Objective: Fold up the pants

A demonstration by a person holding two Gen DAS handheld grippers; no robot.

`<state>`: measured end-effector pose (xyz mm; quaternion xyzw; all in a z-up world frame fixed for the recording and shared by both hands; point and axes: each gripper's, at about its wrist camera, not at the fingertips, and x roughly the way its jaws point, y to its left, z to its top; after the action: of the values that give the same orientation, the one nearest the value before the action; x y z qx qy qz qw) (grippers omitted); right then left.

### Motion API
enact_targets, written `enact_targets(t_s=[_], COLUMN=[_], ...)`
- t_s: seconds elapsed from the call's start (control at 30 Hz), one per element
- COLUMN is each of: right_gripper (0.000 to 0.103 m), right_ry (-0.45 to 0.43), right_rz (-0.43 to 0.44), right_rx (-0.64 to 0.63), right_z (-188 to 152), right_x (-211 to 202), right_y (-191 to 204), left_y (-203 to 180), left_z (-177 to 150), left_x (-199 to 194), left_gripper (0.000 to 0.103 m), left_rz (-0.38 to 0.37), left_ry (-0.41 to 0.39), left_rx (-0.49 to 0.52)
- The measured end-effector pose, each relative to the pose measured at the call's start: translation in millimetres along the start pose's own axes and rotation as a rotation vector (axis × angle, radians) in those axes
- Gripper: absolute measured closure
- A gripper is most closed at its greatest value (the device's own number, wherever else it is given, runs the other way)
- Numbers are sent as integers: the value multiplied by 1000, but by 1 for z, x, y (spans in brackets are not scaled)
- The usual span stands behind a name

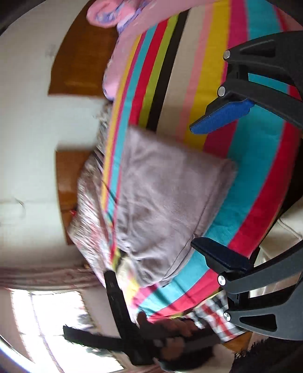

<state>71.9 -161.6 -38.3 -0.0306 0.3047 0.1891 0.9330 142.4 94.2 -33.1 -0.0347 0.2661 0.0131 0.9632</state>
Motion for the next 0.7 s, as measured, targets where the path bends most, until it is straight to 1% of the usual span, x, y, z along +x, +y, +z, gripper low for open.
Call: enact_targets(t_s=[0.1, 0.17, 0.2, 0.23, 0.3, 0.37, 0.4, 0.43, 0.57, 0.63, 0.7], right_gripper=[14, 14, 14, 14, 13, 7, 5, 5, 5, 5, 5], right_ry=[-58, -93, -115, -129, -136, -146, -156, -167, -157, -145, -137], right_rz=[-32, -51, -75, -94, -103, -109, -121, -132, -144, -139, -139], right_rx=[32, 29, 22, 22, 52, 104, 117, 126, 154, 167, 164], right_z=[-7, -9, -10, -11, -11, -11, -14, -16, -18, -19, -20], right_x=[-30, -47, -56, -62, -66, -67, -71, -74, -69, -66, -63], right_y=[2, 5, 7, 8, 9, 8, 7, 7, 7, 8, 10], left_y=[-9, -14, -17, -20, -25, -28, -29, -30, -38, -38, -36], left_z=[-2, -5, -7, -8, -13, -22, -28, -34, -55, -60, -63], left_x=[-53, -83, -96, -107, -126, -137, -138, -136, -128, -126, -128], left_gripper=[1, 1, 1, 1, 1, 1, 1, 1, 1, 1, 1], left_rz=[26, 47, 57, 56, 30, 18, 2, -9, 2, 5, 14], left_ry=[-84, -135, -158, -179, -194, -191, -176, -151, -68, -55, -62], left_rx=[-13, -29, -35, -36, -27, -31, -34, -28, 36, 49, 48])
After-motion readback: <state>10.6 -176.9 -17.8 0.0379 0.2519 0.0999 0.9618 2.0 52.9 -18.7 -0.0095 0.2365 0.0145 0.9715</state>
